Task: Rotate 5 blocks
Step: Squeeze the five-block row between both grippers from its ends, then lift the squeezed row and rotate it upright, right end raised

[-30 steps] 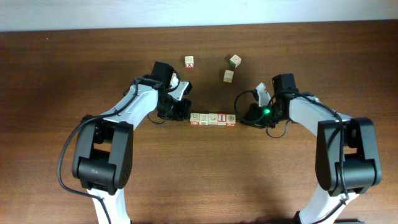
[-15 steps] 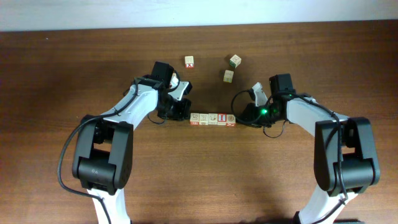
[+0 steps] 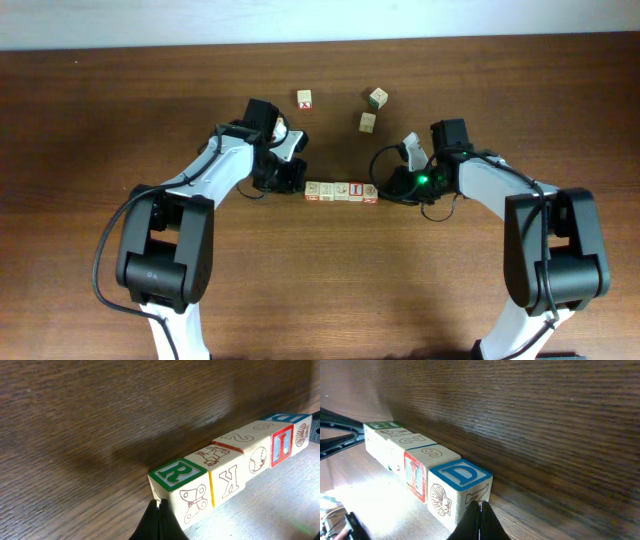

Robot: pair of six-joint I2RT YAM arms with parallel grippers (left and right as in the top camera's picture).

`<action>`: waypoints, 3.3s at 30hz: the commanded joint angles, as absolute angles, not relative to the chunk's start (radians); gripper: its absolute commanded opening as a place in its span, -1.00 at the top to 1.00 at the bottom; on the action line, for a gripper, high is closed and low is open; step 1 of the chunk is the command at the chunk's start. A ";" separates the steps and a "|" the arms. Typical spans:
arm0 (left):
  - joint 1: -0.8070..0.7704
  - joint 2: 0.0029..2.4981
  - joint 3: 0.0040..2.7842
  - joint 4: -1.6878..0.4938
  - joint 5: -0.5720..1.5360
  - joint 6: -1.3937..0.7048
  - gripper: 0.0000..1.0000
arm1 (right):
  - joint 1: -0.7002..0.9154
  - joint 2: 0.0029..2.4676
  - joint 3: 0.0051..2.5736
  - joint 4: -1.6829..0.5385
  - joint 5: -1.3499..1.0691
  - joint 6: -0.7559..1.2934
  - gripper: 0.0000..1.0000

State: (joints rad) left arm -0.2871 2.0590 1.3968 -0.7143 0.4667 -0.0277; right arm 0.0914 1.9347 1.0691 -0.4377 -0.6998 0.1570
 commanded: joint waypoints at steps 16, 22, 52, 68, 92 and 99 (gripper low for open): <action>-0.293 2.065 1.394 -0.712 0.491 -0.038 1.00 | 0.105 1.939 1.066 -0.411 -0.828 0.165 0.92; -0.293 2.065 1.394 -0.711 0.491 -0.038 1.00 | 0.105 1.921 1.066 -0.415 -0.828 0.165 0.92; -0.292 2.065 1.394 -0.712 0.491 -0.038 1.00 | 0.190 1.888 1.132 -0.439 -0.828 0.166 0.92; -0.292 2.065 1.394 -0.712 0.490 -0.038 1.00 | 0.228 1.857 1.151 -0.457 -0.801 0.174 0.92; -0.292 2.065 1.394 -0.712 0.491 -0.038 1.00 | 0.336 1.857 1.264 -0.497 -0.747 0.200 0.92; -0.292 2.065 1.394 -0.715 0.494 -0.038 1.00 | 0.374 1.857 1.287 -0.502 -0.694 0.219 0.92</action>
